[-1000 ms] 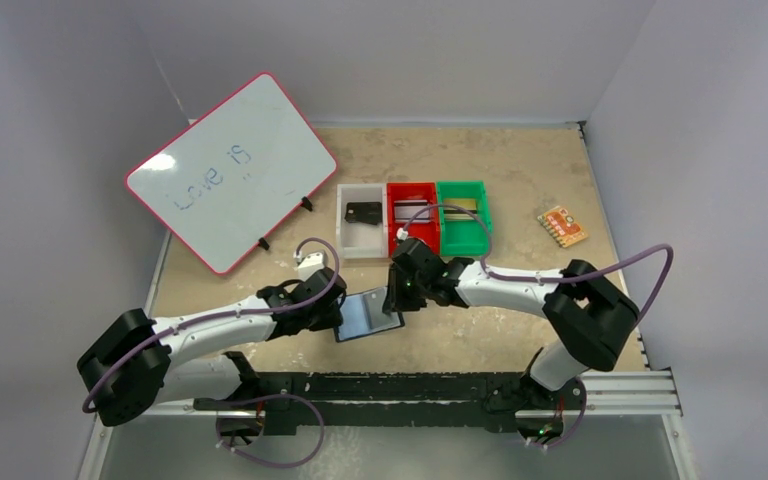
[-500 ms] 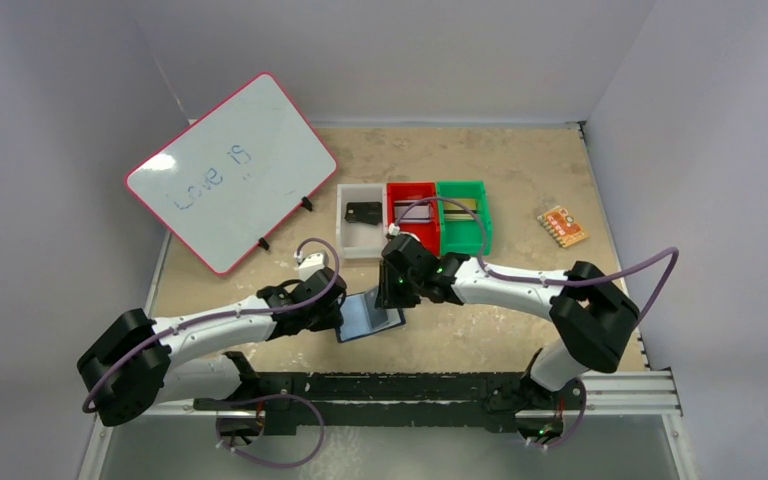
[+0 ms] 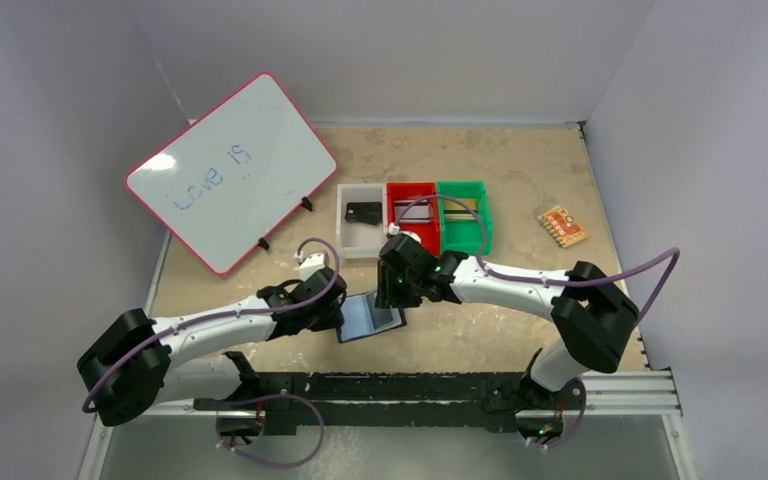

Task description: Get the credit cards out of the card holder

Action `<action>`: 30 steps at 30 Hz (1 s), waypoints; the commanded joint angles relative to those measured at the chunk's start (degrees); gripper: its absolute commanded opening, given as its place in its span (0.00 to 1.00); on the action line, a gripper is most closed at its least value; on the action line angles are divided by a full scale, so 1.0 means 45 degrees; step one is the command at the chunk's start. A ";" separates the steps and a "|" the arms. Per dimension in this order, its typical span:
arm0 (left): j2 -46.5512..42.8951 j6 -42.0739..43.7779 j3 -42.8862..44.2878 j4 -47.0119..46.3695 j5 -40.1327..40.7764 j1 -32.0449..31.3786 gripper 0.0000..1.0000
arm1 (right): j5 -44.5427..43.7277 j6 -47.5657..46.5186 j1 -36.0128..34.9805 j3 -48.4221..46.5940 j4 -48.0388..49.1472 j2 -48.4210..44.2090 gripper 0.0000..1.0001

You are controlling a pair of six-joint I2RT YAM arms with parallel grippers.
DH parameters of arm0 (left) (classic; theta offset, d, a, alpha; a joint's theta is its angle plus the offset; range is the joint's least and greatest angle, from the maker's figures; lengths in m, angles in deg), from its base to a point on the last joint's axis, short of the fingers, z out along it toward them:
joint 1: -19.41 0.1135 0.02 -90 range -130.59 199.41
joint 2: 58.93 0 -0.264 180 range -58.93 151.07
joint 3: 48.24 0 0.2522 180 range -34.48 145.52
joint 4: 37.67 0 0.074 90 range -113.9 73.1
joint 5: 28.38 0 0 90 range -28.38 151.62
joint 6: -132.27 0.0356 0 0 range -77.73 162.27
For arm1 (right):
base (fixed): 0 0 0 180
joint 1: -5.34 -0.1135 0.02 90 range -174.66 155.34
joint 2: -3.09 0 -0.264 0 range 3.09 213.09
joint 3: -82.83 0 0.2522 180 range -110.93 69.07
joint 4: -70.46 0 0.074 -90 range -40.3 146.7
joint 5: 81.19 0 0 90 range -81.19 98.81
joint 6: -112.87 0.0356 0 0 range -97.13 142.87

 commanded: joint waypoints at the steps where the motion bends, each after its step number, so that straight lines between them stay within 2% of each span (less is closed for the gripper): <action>1: -0.0043 0.0125 0.0379 -0.0381 -0.0088 -0.0077 0.26 | -0.0522 -0.0066 -0.0121 -0.0733 -0.0426 -0.0177 0.45; 12: 0.0025 0.0198 0.0527 -0.0313 -0.0161 -0.0077 0.25 | -0.0816 -0.0046 -0.0166 -0.0832 -0.0615 -0.0005 0.45; 18: 0.0040 0.0184 0.0637 -0.0295 0.0004 -0.0077 0.24 | -0.1298 -0.0021 -0.0179 -0.0908 -0.0978 -0.0038 0.37; 24: 0.0062 0.0276 0.0727 -0.0224 -0.0091 -0.0077 0.24 | -0.1267 -0.0007 -0.0180 -0.0883 -0.1055 0.0065 0.43; 30: 0.0040 0.0283 0.0671 -0.0266 -0.0187 -0.0082 0.23 | -0.1246 -0.0045 -0.0180 -0.0917 -0.1113 0.0122 0.43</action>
